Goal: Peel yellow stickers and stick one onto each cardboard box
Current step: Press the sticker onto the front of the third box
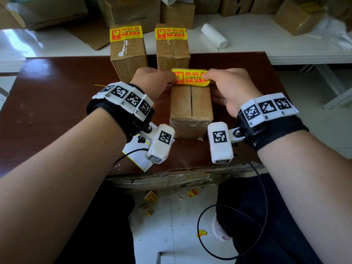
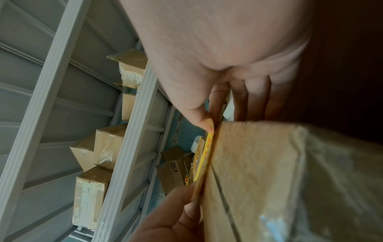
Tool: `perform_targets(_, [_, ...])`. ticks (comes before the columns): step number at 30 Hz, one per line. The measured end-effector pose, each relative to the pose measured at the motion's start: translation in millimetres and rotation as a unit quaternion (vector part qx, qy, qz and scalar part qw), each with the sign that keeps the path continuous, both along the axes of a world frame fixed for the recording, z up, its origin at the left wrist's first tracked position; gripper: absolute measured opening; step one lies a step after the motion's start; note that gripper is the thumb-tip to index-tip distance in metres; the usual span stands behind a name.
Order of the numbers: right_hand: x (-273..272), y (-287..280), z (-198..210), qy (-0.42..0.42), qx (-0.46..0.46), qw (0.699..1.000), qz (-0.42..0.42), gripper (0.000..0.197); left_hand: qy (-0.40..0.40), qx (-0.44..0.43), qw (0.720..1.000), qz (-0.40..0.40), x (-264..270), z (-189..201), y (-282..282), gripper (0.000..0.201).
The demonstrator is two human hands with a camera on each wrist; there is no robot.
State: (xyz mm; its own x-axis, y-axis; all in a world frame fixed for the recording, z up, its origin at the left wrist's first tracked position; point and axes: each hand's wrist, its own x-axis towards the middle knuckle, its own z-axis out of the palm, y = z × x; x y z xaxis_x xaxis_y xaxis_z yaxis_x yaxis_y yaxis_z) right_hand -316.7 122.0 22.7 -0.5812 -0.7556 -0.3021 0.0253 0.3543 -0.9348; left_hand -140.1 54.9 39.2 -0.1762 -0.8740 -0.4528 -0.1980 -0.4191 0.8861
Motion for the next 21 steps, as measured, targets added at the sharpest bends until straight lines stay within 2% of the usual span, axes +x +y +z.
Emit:
perform_targets(4, [0.2, -0.1, -0.1, 0.000, -0.002, 1.000, 0.003, 0.044, 0.002, -0.002, 1.000, 0.011, -0.7, -0.5, -0.6, 0.039])
perform_targets(7, [0.8, 1.5, 0.6, -0.004, -0.005, 1.000, 0.001, 0.066, 0.002, -0.002, 1.000, 0.017, -1.1, 0.1, 1.1, 0.045])
perform_targets(11, [1.3, 2.8, 1.3, -0.004, -0.007, 1.000, 0.002, 0.068, 0.018, 0.000, 1.000, 0.010, 0.0, 4.2, 5.3, 0.038])
perform_targets(17, [1.6, 2.6, 2.6, -0.015, 0.008, 1.000, -0.003, 0.057, 0.052, 0.017, 0.999, -0.007, 3.7, 5.7, 10.1, 0.014])
perform_targets(19, [1.0, 2.7, 4.3, -0.038, 0.011, 0.999, -0.002, 0.045, 0.058, 0.018, 0.998, -0.010, 3.8, 5.9, 9.9, 0.008])
perform_targets(21, [-0.5, 3.9, 5.5, -0.059, 0.010, 0.998, 0.004, 0.024, 0.058, 0.018, 0.998, -0.015, 3.5, 5.0, 9.1, 0.009])
